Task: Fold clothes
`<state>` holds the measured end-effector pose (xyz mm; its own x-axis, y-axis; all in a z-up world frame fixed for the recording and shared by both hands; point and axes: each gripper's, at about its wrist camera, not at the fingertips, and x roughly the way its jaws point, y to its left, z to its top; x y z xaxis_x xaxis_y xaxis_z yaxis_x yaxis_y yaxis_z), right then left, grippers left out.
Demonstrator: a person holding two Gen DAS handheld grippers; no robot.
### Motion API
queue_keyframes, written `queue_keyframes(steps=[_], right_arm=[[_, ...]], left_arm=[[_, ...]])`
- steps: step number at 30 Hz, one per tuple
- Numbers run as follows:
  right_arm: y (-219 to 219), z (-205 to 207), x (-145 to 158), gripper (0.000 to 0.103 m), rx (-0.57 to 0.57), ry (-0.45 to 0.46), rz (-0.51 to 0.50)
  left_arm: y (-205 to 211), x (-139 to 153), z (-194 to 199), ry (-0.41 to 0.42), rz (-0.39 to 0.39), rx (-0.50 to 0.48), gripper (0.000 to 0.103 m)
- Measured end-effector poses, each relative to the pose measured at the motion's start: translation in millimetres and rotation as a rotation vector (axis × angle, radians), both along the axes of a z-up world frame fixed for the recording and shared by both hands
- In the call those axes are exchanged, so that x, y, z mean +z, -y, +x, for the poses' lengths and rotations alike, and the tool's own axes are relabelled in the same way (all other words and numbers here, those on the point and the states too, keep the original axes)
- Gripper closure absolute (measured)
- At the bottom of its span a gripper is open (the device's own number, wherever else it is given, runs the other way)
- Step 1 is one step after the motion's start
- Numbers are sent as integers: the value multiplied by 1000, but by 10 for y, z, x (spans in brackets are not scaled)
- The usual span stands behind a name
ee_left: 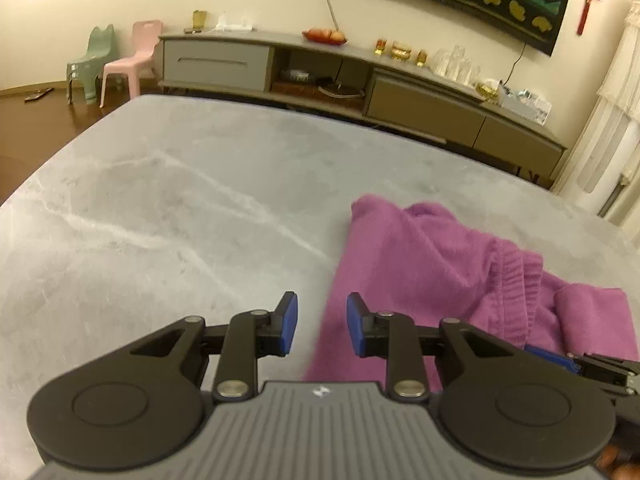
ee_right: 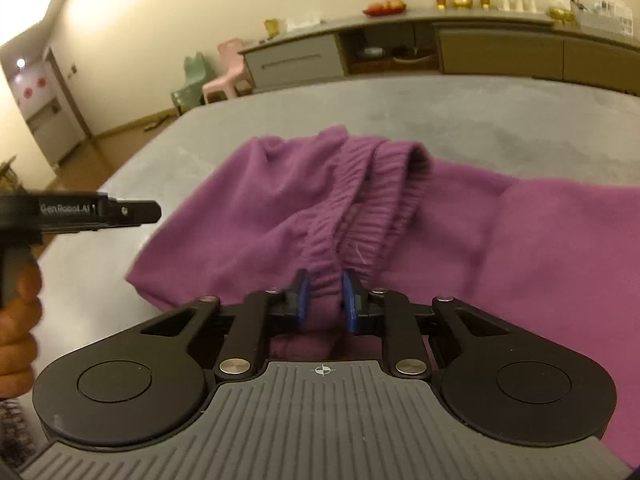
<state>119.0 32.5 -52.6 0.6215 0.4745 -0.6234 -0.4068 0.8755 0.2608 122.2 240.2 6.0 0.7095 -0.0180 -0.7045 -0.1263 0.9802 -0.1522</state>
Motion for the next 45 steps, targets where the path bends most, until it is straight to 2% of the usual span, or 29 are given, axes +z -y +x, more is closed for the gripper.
queue_keyframes(steps=[2, 3, 4, 5, 6, 9, 10, 11, 13, 14, 16, 17, 20, 21, 24, 27, 29, 30, 32, 33, 35, 37, 38, 39, 42, 45], right_arm=[[99, -27, 49, 80, 14, -14, 54], [174, -43, 83, 74, 20, -27, 88], [293, -105, 136, 67, 7, -9, 93], [440, -195, 203, 45, -18, 29, 79], [587, -285, 269, 31, -42, 66, 65], [1127, -670, 424, 16, -220, 178, -57], [1304, -788, 448, 15, -285, 200, -104], [1450, -862, 427, 15, -321, 181, -119], [1672, -927, 308, 15, -343, 90, -89], [1731, -926, 228, 15, -340, 45, -47], [1752, -881, 79, 32, -323, -28, 21], [1732, -859, 32, 50, -313, -45, 23], [1675, -904, 18, 82, -287, 53, -69], [1643, -945, 51, 88, -271, 104, -96], [1484, -1143, 206, 91, -203, 272, -169], [1308, -1313, 299, 92, -116, 372, -194], [1183, -1408, 296, 92, -63, 421, -207], [1153, -1433, 290, 93, -47, 426, -204], [1105, -1459, 265, 93, -22, 424, -190], [1087, -1458, 245, 93, -19, 420, -188], [1095, -1440, 214, 91, -30, 405, -178], [1155, -1422, 211, 73, -54, 388, -147], [1194, -1424, 228, 53, -72, 379, -130], [1238, -1432, 253, 40, -95, 371, -110], [1354, -1482, 352, 26, -139, 359, -42], [1404, -1525, 411, 23, -158, 363, -13]], left_arm=[[13, 25, -6, 5, -6, -14, 77], [33, 48, -17, 15, -7, -26, 77], [57, 68, -32, 26, -7, -41, 75], [84, 82, -48, 37, -8, -54, 74], [117, 103, -68, 48, -10, -67, 74], [249, 180, -149, 90, -13, -116, 69], [305, 212, -183, 108, -13, -135, 67], [382, 243, -227, 129, -12, -163, 65], [593, 294, -332, 173, -11, -241, 54], [710, 298, -356, 174, -22, -285, 52], [1012, 310, -362, 153, -6, -358, 49], [1167, 318, -359, 141, 11, -387, 48], [1708, 422, -318, 111, 71, -496, 39], [1883, 468, -291, 105, 80, -534, 37], [2400, 571, -168, 84, 110, -655, 34], [2863, 559, -35, 24, 171, -752, 28], [3131, 436, 38, -43, 280, -793, 27], [3233, 354, 64, -73, 344, -802, 30], [3339, 179, 108, -112, 458, -798, 58], [3346, 94, 138, -132, 506, -791, 82], [3301, 27, 209, -155, 510, -783, 86], [3229, 31, 254, -155, 490, -768, 88], [3182, 74, 272, -155, 460, -756, 88], [3142, 152, 303, -153, 421, -741, 89], [3036, 452, 382, -125, 317, -705, 89], [2825, 864, 427, -64, 191, -665, 89]])
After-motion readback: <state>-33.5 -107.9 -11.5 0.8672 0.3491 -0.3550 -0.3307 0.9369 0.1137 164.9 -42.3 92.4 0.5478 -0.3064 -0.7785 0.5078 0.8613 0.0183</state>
